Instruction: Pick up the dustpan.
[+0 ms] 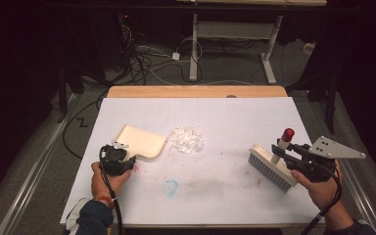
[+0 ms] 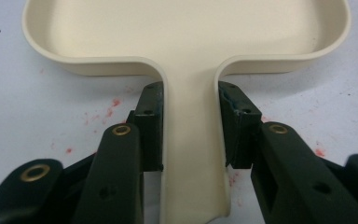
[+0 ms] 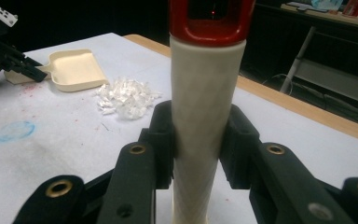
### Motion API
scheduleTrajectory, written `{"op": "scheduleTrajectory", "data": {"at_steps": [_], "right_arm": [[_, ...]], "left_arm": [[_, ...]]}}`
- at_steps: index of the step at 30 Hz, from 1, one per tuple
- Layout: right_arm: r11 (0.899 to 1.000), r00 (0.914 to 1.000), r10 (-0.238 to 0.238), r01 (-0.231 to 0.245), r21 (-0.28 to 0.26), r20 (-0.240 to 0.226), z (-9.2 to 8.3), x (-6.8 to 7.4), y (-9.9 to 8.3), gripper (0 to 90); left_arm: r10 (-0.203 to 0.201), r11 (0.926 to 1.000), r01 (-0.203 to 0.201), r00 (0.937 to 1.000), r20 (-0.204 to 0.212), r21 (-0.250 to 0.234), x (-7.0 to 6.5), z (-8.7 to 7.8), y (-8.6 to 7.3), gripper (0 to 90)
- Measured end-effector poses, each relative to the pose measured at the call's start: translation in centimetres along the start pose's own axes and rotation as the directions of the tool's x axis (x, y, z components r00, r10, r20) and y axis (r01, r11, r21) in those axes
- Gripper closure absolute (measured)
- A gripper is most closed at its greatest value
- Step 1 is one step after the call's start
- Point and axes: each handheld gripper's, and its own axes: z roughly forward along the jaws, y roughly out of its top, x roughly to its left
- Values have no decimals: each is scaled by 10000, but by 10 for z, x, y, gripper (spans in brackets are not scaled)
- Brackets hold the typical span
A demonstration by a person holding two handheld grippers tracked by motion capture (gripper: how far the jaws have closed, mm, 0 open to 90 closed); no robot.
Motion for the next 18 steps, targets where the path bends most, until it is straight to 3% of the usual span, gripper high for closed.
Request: {"op": "scheduleTrajectory", "data": {"at_steps": [5, 6, 12, 18], "right_arm": [[10000, 10000, 3, -3, 23, -26, 1, 0, 0, 699], [10000, 10000, -4, 4, 14, -6, 1, -1, 0, 699], [10000, 9999, 98, -98, -8, 30, 1, -4, -1, 699], [9999, 9999, 150, -150, 3, 77, 0, -6, -1, 699]], "left_arm": [[268, 9995, -268, 9996, 32, 161, 3, -2, 3, 638], [459, 9986, -458, 9989, -24, 258, 4, -5, 5, 638], [610, 9981, -609, 9979, -208, 76, 15, -25, 6, 640], [849, 9963, -849, 9964, 24, -90, 20, -48, 2, 640]]}}
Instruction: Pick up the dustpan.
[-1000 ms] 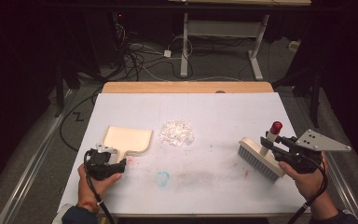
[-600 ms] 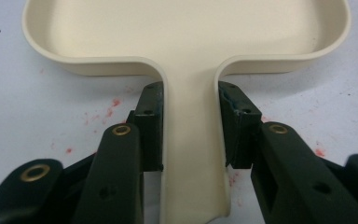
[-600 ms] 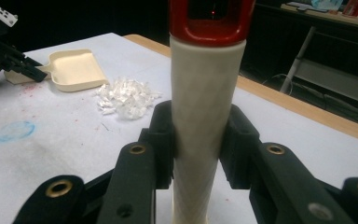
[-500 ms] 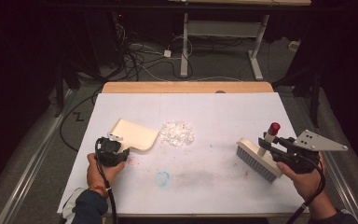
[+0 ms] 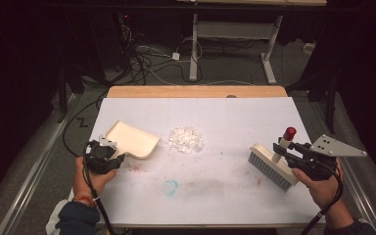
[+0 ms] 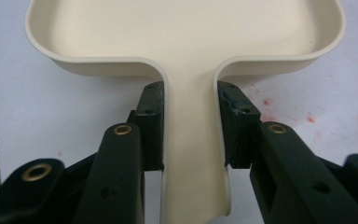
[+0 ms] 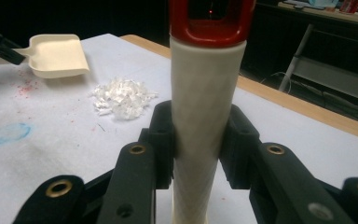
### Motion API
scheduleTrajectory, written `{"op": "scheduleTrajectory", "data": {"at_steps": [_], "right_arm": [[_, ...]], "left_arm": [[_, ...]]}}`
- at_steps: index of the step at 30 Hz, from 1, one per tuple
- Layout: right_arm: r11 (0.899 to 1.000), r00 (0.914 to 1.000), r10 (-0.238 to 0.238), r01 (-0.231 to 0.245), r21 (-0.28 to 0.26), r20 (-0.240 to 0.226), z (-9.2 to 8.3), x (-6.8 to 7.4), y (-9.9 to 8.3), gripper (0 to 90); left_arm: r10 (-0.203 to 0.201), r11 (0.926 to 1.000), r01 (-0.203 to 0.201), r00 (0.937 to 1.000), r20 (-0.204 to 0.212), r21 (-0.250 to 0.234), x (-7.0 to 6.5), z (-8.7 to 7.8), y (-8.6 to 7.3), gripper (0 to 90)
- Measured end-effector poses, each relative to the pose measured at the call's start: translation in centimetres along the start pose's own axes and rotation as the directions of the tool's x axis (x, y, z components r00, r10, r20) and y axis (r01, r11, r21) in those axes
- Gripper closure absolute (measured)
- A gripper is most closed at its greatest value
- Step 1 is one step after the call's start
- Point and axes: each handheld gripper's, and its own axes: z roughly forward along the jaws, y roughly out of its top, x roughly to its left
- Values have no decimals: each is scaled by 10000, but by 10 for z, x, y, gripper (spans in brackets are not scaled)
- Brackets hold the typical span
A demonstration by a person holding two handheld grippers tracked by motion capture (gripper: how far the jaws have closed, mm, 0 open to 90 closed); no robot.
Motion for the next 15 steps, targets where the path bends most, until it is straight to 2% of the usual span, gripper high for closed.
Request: {"op": "scheduleTrajectory", "data": {"at_steps": [4, 5, 6, 7, 9, 12, 13, 14, 15], "right_arm": [[10000, 10000, -27, 27, 15, 11, 1, 0, 1, 699], [10000, 10000, -34, 34, 28, 9, 1, 1, 1, 699], [10000, 10000, -78, 78, 21, 19, 1, 1, 1, 699], [10000, 10000, -88, 88, 24, -8, 2, 1, 1, 699], [10000, 10000, -80, 80, 34, -21, 2, 2, 1, 699], [9997, 9998, -167, 169, -171, 126, 2, 4, 0, 699], [9997, 9998, -167, 169, -171, 126, 2, 4, 0, 699], [9997, 9998, -141, 144, -177, 118, 2, 4, 0, 699], [9997, 9999, -120, 123, -219, 109, 2, 4, -1, 699]], "left_arm": [[671, 9975, -679, 9968, 429, 177, -6, -16, -9, 640], [671, 9975, -679, 9968, 429, 177, -6, -16, -9, 640], [1012, 9941, -1034, 9928, 637, 318, -13, -20, -12, 640], [1145, 9925, -1174, 9904, 771, 342, -17, -22, -14, 640], [1219, 9914, -1256, 9887, 876, 377, -20, -24, -15, 639], [1524, 9856, -1599, 9810, 1198, 556, -30, -27, -19, 639], [1524, 9856, -1599, 9810, 1198, 556, -30, -27, -19, 639], [1632, 9825, -1742, 9756, 1467, 653, -34, -27, -21, 639], [1720, 9801, -1846, 9733, 1523, 726, -36, -26, -22, 639]]}}
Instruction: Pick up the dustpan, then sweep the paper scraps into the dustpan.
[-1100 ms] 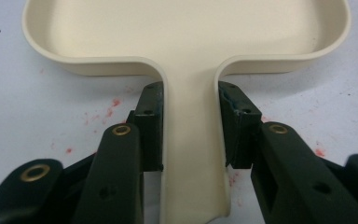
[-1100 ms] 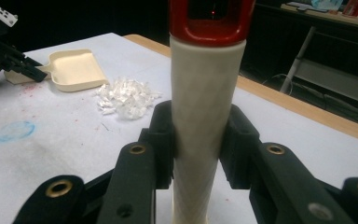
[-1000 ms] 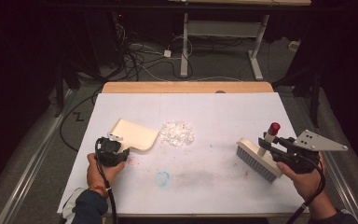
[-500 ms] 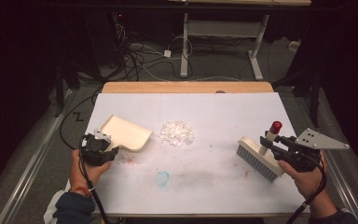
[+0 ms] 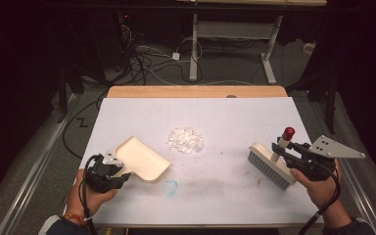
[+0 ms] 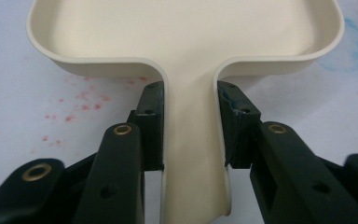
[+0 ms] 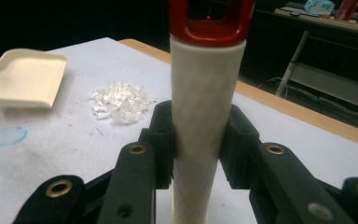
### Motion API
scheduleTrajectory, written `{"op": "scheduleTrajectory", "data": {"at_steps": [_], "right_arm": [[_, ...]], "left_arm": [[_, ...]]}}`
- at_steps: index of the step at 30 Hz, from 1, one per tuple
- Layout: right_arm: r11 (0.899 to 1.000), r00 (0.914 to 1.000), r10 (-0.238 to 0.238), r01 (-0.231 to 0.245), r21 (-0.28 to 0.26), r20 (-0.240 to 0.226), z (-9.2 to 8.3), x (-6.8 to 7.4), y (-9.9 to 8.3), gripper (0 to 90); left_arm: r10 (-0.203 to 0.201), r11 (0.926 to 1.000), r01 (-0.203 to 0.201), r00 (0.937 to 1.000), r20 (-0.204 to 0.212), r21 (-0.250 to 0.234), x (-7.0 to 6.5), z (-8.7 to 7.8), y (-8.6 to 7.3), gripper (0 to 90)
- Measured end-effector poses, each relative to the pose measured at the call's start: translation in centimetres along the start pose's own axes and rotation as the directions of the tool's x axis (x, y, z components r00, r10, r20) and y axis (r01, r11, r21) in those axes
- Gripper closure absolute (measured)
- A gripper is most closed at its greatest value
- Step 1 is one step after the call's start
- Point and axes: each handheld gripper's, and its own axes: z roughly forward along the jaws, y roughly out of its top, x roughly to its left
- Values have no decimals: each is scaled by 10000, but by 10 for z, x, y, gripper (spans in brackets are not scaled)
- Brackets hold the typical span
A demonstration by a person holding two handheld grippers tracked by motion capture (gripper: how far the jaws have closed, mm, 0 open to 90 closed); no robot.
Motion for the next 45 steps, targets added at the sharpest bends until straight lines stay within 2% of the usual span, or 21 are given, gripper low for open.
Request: {"op": "scheduleTrajectory", "data": {"at_steps": [3, 6, 11, 14, 21, 24, 28, 34, 38, 44, 45], "right_arm": [[10000, 10000, 26, -26, 55, 26, 1, 0, 0, 699], [10000, 10000, 29, -29, 72, 6, 1, 0, 0, 699], [9999, 10000, 1, -1, 101, -16, 2, 1, 0, 699], [9999, 9999, -22, 24, -136, 148, 0, 1, 0, 699], [9999, 9999, 40, -38, -127, 128, 1, 0, -1, 699], [9998, 10000, -10, 11, -223, 64, 2, -1, -3, 699], [9997, 10000, -18, 17, -253, -50, 4, 0, -3, 700], [9996, 10000, -38, 38, -283, -6, 9, 1, -2, 700], [9989, 10000, 57, -59, -461, -39, 24, -4, 5, 700], [9982, 9988, -464, 468, -383, 134, 60, -5, 22, 700], [9982, 9988, -464, 468, -383, 134, 60, -5, 22, 700]], "left_arm": [[141, 9998, -143, 9998, 140, 131, -4, 3, 0, 639], [519, 9977, -537, 9978, 424, 418, -10, 9, 2, 639], [589, 9972, -617, 9961, 654, 418, -14, 13, 3, 639], [610, 9970, -643, 9954, 737, 423, -14, 14, 5, 638], [669, 9961, -709, 9948, 766, 516, -15, 19, 6, 638], [515, 9970, -558, 9955, 796, 534, -14, 23, 5, 637], [586, 9949, -647, 9952, 789, 773, -13, 28, 5, 637], [642, 9948, -694, 9955, 697, 748, -15, 29, 7, 637], [550, 9956, -602, 9959, 723, 715, -15, 29, 9, 637], [590, 9953, -643, 9955, 738, 718, -13, 32, 14, 637], [590, 9953, -643, 9955, 738, 718, -13, 32, 14, 637]]}}
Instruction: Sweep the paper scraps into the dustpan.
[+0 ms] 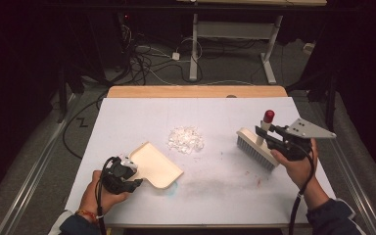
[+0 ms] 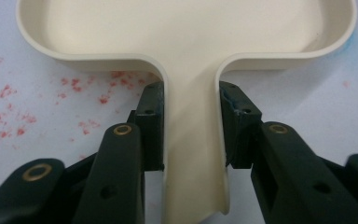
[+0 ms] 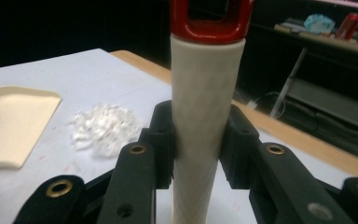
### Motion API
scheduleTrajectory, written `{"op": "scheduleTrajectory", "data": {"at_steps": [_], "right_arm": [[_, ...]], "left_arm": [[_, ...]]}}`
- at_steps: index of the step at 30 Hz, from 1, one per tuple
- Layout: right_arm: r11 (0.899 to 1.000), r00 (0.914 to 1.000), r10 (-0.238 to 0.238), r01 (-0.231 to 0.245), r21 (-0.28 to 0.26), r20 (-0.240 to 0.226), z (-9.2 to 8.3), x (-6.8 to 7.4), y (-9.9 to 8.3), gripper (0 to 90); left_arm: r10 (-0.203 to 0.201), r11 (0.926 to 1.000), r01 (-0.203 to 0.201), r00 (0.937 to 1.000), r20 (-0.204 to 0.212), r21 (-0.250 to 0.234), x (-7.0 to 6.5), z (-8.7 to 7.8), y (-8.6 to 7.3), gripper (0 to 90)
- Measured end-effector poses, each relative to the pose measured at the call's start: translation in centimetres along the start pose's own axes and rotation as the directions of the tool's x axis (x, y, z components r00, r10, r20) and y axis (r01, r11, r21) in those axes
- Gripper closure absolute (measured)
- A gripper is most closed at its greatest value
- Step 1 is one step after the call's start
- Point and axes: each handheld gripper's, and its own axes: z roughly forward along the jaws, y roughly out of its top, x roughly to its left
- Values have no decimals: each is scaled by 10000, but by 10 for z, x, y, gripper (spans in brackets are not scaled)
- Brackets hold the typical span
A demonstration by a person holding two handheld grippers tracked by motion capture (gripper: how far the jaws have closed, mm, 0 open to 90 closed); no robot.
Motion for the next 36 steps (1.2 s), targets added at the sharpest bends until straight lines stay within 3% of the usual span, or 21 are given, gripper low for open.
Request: {"op": "scheduleTrajectory", "data": {"at_steps": [3, 4, 5, 8, 9, 11, 12, 13, 20, 28, 31, 36], "right_arm": [[9997, 9997, -162, 165, -165, 177, 33, -6, 17, 700], [9997, 9997, -162, 165, -165, 177, 33, -6, 17, 700], [9998, 9997, -98, 102, -167, 243, 51, -8, 24, 700], [9997, 9993, -247, 249, -74, 284, 79, -6, 35, 700], [9997, 9993, -247, 249, -74, 284, 79, -6, 35, 700], [9999, 9995, -166, 167, -13, 250, 104, -3, 42, 700], [9999, 9995, -166, 167, -13, 250, 104, -3, 42, 700], [9999, 9997, -110, 110, -17, 229, 119, 1, 46, 700], [9997, 9996, -225, 224, 45, 149, 165, 18, 56, 701], [9992, 9986, -392, 392, -21, -366, 197, 40, 54, 701], [9997, 9948, -158, 139, -205, -1003, 201, 45, 52, 701], [9990, 9890, 197, -253, -362, -1469, 201, 54, 48, 697]], "left_arm": [[91, 9999, -91, 10000, -10, 56, 2, 1, 3, 636], [91, 9999, -91, 10000, -10, 56, 2, 1, 3, 637], [148, 9999, -148, 9999, 5, 87, 3, 1, 4, 637], [204, 9998, -204, 9998, -8, 72, 3, 2, 3, 637], [204, 9998, -204, 9998, -8, 72, 3, 2, 3, 637], [190, 9998, -190, 9998, 67, 37, 5, 2, 3, 637], [190, 9998, -190, 9998, 67, 37, 5, 2, 3, 637], [238, 9997, -239, 9997, 63, 66, 5, 2, 3, 637], [294, 9995, -295, 9995, 143, 69, 8, 3, 2, 637], [229, 9997, -231, 9995, 220, 91, 10, 3, 3, 637], [197, 9998, -198, 9996, 218, 62, 12, 5, 5, 637], [211, 9997, -214, 9994, 275, 114, 15, 7, 9, 637]]}}
